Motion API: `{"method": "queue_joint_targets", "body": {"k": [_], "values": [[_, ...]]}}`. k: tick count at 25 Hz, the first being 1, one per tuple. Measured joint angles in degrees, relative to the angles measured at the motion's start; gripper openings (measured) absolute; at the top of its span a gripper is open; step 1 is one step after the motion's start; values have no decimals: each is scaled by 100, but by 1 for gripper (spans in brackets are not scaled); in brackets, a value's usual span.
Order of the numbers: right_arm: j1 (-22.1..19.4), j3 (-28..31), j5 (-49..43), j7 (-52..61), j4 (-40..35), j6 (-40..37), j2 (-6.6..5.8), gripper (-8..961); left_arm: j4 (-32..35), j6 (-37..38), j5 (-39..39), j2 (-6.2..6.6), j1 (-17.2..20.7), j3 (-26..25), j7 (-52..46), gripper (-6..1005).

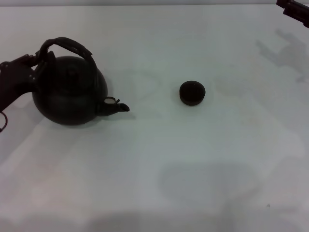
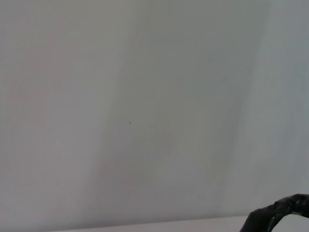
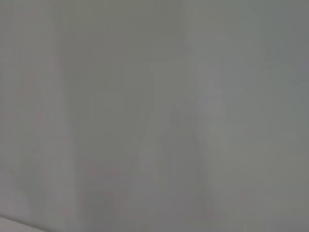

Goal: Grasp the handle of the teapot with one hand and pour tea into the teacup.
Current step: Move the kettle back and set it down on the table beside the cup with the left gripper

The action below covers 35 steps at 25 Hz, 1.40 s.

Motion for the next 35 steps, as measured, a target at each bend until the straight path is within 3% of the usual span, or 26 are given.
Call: {"method": "queue_joint_targets", "body": {"k": [14, 22, 35], "values": [[14, -9, -2, -6, 0, -61, 1, 816, -486, 459, -154, -1, -109, -11, 430, 172], [52, -8, -3, -3, 0, -107, 1, 817, -508, 604, -170, 1, -132, -19, 435, 123], [93, -8, -28, -10, 0, -220, -9, 817, -539, 686, -135, -8, -116, 9, 445, 170]]}}
